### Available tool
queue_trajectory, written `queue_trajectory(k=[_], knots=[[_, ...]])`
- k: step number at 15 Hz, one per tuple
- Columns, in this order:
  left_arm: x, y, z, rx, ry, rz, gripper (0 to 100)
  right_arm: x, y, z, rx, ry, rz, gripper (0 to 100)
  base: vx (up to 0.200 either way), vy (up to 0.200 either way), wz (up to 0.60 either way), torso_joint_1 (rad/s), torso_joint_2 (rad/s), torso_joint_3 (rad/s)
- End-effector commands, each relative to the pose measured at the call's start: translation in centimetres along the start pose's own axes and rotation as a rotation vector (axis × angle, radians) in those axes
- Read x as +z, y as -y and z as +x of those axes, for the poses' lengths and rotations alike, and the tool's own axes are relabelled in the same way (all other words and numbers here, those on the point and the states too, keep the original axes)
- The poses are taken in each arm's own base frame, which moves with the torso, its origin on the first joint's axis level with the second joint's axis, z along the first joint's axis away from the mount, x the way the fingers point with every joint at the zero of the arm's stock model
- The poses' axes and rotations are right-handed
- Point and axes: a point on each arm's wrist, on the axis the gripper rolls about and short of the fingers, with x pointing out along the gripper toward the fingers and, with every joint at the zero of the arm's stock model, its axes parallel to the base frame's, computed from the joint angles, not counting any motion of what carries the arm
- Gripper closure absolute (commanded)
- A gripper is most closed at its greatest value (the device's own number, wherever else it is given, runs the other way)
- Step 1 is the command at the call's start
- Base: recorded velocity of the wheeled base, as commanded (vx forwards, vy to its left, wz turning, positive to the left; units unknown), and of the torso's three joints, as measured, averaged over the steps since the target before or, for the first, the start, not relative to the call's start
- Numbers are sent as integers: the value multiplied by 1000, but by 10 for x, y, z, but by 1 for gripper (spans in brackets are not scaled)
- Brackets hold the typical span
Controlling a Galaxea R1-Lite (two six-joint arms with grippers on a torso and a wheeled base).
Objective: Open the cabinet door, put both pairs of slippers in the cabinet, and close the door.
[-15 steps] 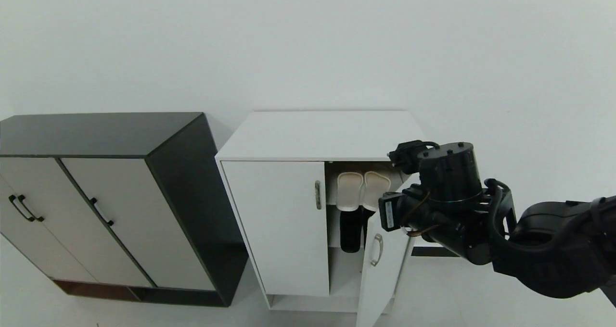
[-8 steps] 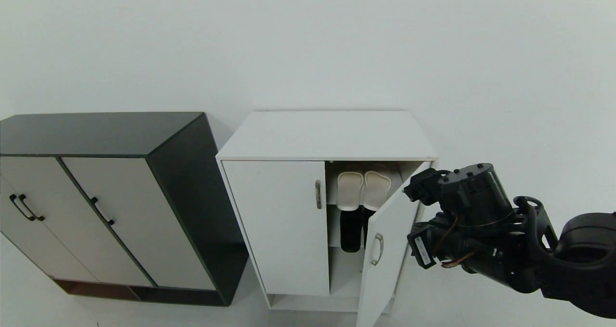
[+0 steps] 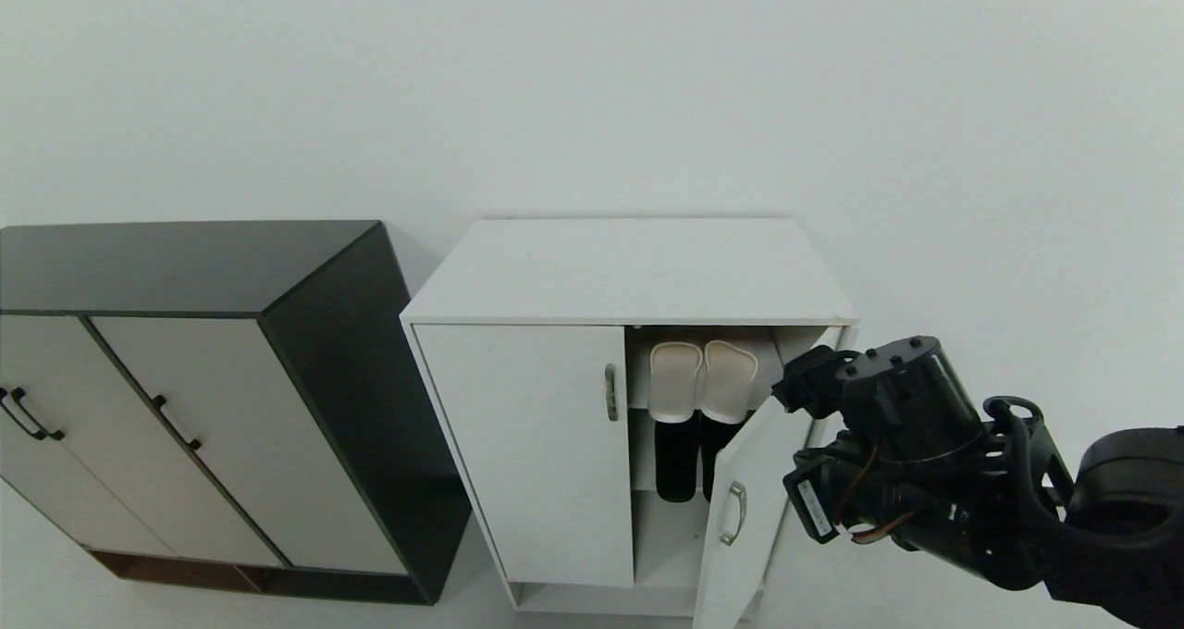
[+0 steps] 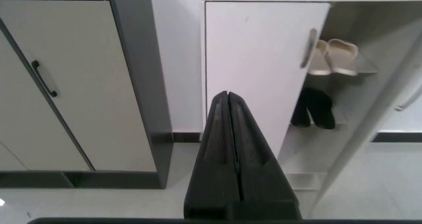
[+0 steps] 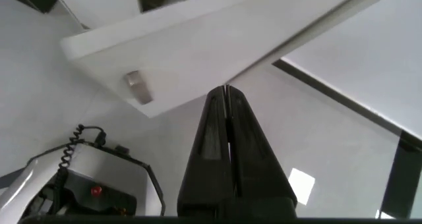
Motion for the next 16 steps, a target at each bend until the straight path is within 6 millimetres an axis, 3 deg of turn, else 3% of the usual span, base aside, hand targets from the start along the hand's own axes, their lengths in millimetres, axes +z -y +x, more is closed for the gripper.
queue_trajectory(k=[1, 4, 10, 16], knots=[[0, 0, 0, 1, -1, 0, 100, -2, -2, -4, 8, -5, -11, 100, 0, 0, 0, 0, 0, 0], [0, 0, 0, 1, -1, 0, 100, -3, -5, 1, 15, -21, -12, 100, 0, 0, 0, 0, 0, 0], [0, 0, 0, 1, -1, 0, 100, -10, -21, 37, 55, 2, 57, 100, 0, 0, 0, 0, 0, 0], [0, 0, 0, 1, -1, 0, 100, 5, -13, 66, 78, 64, 121, 100, 0, 0, 0, 0, 0, 0]])
